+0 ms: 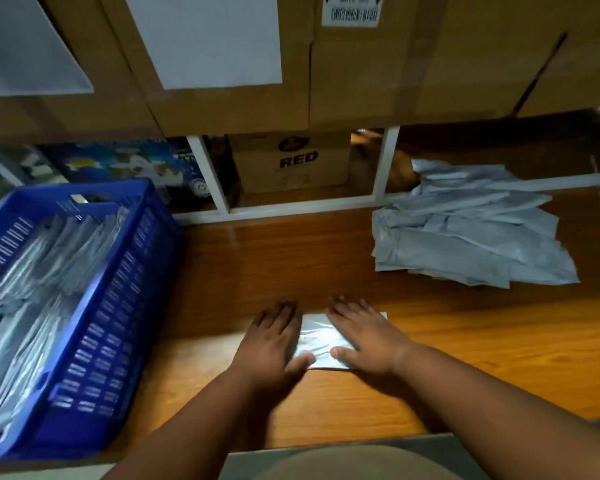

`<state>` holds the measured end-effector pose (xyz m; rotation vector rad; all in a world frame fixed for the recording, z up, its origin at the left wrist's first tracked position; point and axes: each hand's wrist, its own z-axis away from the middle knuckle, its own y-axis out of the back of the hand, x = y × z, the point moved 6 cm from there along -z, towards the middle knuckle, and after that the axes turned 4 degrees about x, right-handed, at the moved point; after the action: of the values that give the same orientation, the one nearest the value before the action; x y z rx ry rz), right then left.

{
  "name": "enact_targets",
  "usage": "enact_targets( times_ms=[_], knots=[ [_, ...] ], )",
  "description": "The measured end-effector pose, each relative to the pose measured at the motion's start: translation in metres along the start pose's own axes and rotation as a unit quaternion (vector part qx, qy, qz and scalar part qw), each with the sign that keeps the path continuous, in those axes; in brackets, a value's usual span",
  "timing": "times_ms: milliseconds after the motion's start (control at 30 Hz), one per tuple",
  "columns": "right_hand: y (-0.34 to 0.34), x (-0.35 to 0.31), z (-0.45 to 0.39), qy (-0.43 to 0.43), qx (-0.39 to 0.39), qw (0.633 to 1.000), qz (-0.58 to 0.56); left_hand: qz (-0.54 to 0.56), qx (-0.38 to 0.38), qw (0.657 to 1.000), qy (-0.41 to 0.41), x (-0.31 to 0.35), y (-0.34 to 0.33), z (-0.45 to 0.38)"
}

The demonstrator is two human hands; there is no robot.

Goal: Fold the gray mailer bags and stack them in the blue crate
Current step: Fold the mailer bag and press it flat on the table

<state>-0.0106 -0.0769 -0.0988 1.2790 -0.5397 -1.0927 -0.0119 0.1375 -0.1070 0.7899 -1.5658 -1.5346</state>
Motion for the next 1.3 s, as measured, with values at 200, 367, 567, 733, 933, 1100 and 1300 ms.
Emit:
enact_targets(
  times_ms=[200,367,567,733,933,1100,1300],
  knots=[
    [0.038,-0.009,0.002,-0.028,-0.002,0.999,-0.016,0.03,-0.051,0.993,0.105,-0.006,0.033,-0.029],
    [0.046,-0.011,-0.007,-0.039,-0.082,0.996,0.01,0.069,-0.127,0.98,0.135,-0.013,0.039,-0.033],
    [0.058,-0.033,-0.025,-0.002,-0.058,0.998,-0.025,0.162,-0.04,0.981,0.102,0.001,0.094,-0.011],
    [0.095,-0.044,-0.05,0.049,-0.042,0.995,-0.082,0.141,-0.001,0.982,0.129,-0.014,0.161,0.016],
    [0.183,-0.085,-0.09,0.116,0.002,0.993,-0.018,0.101,0.098,0.972,0.188,-0.079,0.231,0.07],
    [0.252,-0.17,-0.131,0.189,0.075,0.979,0.032,0.08,0.21,0.932,0.286,-0.135,0.279,0.135],
    [0.307,-0.293,-0.18,0.277,0.139,0.948,0.079,0.066,0.271,0.887,0.367,-0.182,0.314,0.218]
  ],
)
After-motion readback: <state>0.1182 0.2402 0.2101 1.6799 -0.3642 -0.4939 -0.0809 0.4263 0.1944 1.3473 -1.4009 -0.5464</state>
